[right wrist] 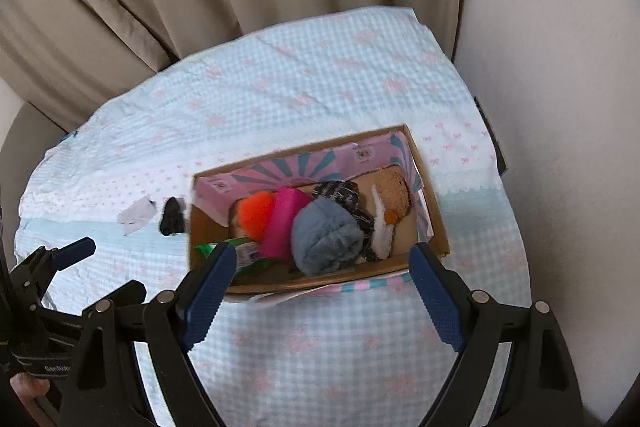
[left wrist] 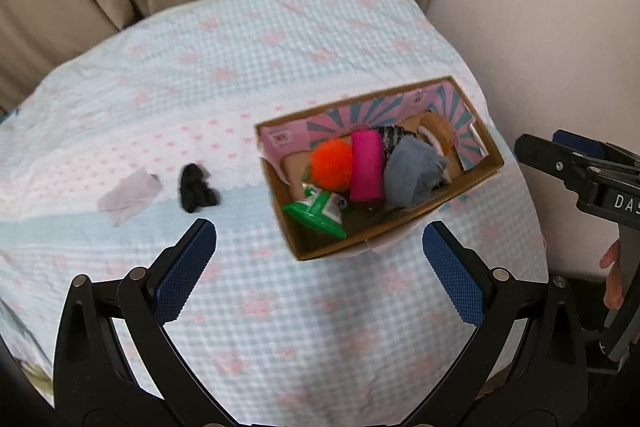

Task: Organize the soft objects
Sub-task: 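Withdraw both tools from the box toward the grey cloth and black plush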

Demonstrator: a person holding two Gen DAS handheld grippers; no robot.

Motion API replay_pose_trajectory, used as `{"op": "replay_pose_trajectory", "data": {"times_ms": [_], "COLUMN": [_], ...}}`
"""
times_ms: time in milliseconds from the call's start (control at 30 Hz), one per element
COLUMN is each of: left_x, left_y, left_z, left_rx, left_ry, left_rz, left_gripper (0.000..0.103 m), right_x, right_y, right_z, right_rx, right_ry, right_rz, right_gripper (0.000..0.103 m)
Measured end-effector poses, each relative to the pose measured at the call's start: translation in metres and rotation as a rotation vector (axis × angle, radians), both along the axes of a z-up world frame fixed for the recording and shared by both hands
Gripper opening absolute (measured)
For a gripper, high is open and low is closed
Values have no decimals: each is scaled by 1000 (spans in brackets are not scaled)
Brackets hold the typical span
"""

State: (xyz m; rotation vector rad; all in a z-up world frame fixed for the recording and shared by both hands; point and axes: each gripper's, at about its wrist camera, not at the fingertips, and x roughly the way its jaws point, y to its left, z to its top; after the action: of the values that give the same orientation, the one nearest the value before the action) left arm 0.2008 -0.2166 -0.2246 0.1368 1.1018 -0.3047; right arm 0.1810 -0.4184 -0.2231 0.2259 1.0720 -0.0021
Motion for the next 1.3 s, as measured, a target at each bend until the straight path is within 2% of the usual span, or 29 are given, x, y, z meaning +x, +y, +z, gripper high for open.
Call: {"op": "replay_pose_trajectory", "data": {"times_ms": [300, 433, 567, 733, 1067, 1300], "left_x": [-32, -45, -61, -73, -56, -13], "left_y": [65, 101, 145, 193, 296, 346], "left_z": [62, 81, 97, 112, 107, 76], "left_rx": [-44, -55, -79, -41, -47, -64], "left_ry": [-121, -176, -230, -292, -284, -236], "left_rz": [85, 108, 118, 105, 62, -49], "left_gripper": [103, 103, 103, 103, 103, 103], "right_x": [-41, -59, -71, -81, -72, -44], "right_y": [49, 79, 113, 157, 243, 293], "right_z": [65, 88, 104, 115, 106, 82], "right_rx": [-92, -144, -170, -156, -97, -65], "right_ry": [-124, -195, -248, -281, -264, -197], "right_rz": [34, 58, 93, 101, 86, 8], "right_gripper": [86, 86, 85, 86, 86, 85]}}
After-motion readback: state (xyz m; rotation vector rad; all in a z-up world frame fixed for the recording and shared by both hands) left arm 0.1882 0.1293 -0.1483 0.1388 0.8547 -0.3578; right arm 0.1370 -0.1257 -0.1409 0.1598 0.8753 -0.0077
